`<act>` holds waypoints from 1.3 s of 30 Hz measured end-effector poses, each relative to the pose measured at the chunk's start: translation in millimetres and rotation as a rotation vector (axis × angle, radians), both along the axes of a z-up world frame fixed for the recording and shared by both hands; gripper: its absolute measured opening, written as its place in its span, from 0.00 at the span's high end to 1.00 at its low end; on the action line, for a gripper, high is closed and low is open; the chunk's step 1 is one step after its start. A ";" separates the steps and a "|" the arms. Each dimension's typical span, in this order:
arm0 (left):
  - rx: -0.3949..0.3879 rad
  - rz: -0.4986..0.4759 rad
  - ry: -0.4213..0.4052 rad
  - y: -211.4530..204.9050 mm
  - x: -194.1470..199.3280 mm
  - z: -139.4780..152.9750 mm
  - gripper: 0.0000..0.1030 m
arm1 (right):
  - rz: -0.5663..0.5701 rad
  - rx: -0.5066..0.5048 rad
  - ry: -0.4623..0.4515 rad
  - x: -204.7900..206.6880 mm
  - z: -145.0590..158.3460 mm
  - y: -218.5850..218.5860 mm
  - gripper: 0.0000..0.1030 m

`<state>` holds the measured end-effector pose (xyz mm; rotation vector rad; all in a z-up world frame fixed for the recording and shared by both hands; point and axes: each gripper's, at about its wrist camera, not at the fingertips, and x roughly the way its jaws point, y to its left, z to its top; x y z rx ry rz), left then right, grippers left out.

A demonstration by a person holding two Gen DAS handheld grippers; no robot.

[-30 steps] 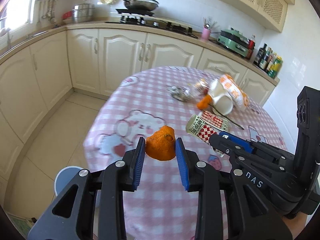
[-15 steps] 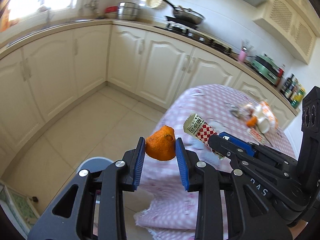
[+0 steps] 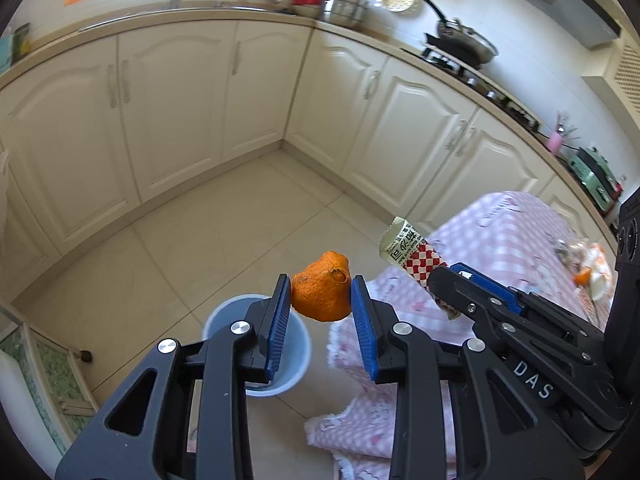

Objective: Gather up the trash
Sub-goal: 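Carry the orange peel and red-white wrapper to the blue bin and release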

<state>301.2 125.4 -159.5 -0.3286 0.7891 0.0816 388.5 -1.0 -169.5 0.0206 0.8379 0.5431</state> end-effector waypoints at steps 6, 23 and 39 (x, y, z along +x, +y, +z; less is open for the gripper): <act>0.002 0.070 -0.009 27.5 15.3 -9.1 0.69 | -0.001 0.002 -0.012 16.5 -13.3 26.5 0.81; -0.004 0.112 0.031 47.6 21.2 -29.4 0.50 | 0.007 -0.007 0.027 36.3 -38.9 52.8 0.81; 0.039 0.138 -0.013 50.3 6.7 -4.9 0.49 | -0.040 0.100 -0.021 46.3 -25.0 60.6 0.70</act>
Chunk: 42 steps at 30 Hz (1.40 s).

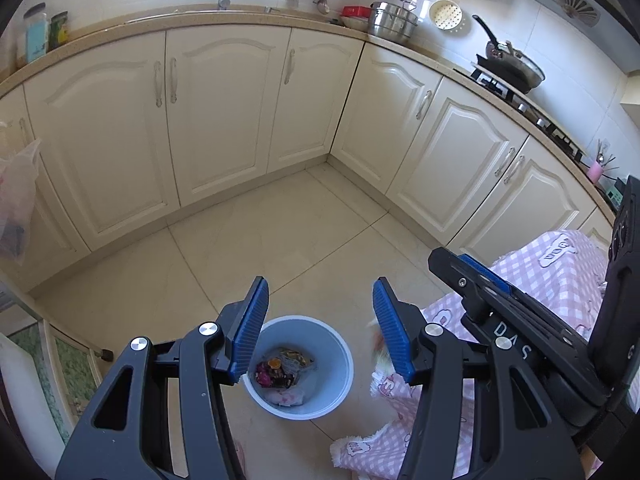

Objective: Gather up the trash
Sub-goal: 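Carry the orange peel and red-white wrapper to the blue bin and release, then move both tools back over the table toward the white paper bag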

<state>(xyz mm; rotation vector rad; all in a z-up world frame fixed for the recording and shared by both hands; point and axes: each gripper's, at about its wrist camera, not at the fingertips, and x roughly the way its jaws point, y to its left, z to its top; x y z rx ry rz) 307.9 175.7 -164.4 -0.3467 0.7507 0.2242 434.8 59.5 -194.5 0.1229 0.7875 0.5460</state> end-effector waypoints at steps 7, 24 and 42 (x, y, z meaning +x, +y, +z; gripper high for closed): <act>0.024 -0.024 -0.041 -16.9 -8.5 21.6 0.47 | -0.048 0.014 -0.031 -10.6 20.4 -30.4 0.68; 0.070 -0.235 -0.148 -140.9 -24.4 79.6 0.43 | -0.245 0.068 -0.173 -69.4 90.1 -182.3 0.60; 0.103 -0.615 -0.097 -340.8 3.1 70.6 0.36 | -0.698 0.087 -0.143 -108.2 77.5 -431.7 0.53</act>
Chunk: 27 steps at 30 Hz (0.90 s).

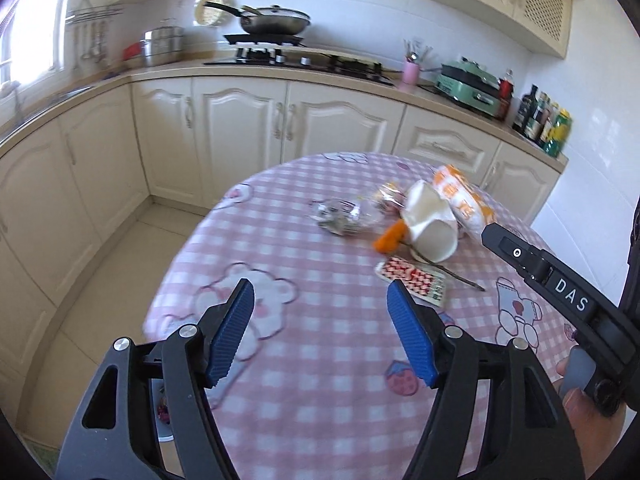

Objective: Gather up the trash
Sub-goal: 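Move both tools back over the table toward the white paper bag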

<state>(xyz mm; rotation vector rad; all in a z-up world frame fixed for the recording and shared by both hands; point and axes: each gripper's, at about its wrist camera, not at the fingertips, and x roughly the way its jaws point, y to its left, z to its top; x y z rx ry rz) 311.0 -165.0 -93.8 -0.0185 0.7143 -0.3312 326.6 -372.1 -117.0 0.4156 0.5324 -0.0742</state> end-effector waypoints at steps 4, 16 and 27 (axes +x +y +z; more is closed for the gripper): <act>0.009 -0.022 0.022 -24.2 9.0 -9.0 0.35 | -0.009 0.041 0.049 10.5 -16.9 -24.9 0.53; 0.005 0.013 0.046 -31.0 41.3 -18.6 0.33 | 0.069 0.187 0.119 70.5 -31.1 -24.5 0.41; -0.019 -0.017 0.056 -42.3 51.0 -22.3 0.33 | 0.068 0.129 0.129 70.0 -37.8 -29.2 0.50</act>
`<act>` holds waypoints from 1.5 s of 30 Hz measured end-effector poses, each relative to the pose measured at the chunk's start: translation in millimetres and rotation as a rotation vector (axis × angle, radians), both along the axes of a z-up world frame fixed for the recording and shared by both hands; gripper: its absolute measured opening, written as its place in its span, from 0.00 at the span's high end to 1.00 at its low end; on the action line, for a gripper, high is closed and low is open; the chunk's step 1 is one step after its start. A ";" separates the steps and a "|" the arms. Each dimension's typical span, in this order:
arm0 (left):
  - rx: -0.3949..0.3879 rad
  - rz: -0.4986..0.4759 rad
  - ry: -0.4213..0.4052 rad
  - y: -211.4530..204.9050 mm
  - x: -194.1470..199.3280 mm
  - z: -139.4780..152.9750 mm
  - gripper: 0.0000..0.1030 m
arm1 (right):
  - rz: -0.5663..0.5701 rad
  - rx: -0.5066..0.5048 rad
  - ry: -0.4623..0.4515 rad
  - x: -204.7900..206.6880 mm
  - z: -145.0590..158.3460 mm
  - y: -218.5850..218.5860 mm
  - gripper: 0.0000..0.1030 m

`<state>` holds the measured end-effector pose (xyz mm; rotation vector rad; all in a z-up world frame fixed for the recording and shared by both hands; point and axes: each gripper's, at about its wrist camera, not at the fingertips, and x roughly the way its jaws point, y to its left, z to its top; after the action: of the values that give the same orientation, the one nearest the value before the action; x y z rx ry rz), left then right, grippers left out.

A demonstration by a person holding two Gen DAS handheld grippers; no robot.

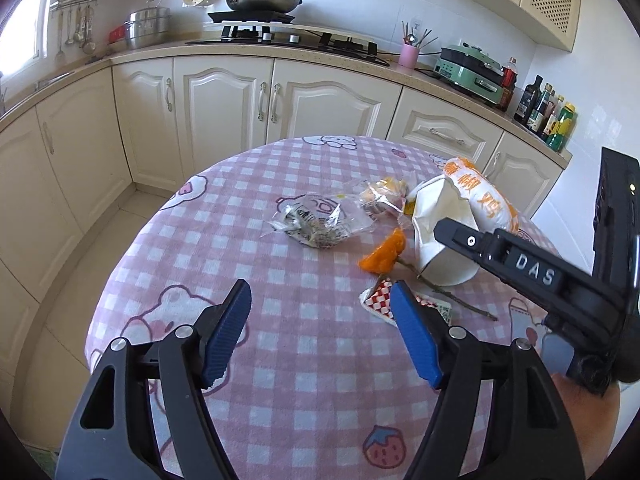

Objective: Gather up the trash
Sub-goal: 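Move both tools back over the table toward the white paper bag, then grasp the white paper bag with the right gripper while the left grasps an orange peel, then carry the white paper bag and orange peel to the blue bin and release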

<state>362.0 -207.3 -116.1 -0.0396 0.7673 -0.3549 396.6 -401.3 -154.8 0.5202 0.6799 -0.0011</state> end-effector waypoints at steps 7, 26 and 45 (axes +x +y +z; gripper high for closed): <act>0.041 -0.066 -0.039 -30.9 9.7 -0.2 0.33 | -0.025 -0.019 -0.024 -7.3 3.8 -5.9 0.70; 0.008 -0.138 -0.043 -47.9 27.3 -1.5 0.85 | -0.006 -0.028 -0.061 -10.6 11.1 -6.3 0.81; -0.068 -0.034 -0.161 56.9 -34.8 58.3 0.90 | 0.041 -0.142 -0.232 -46.6 76.1 53.5 0.83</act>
<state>327.1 -150.4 -57.8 -0.0609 0.5967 -0.4110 350.0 -347.8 -78.7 0.3632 0.4592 0.0486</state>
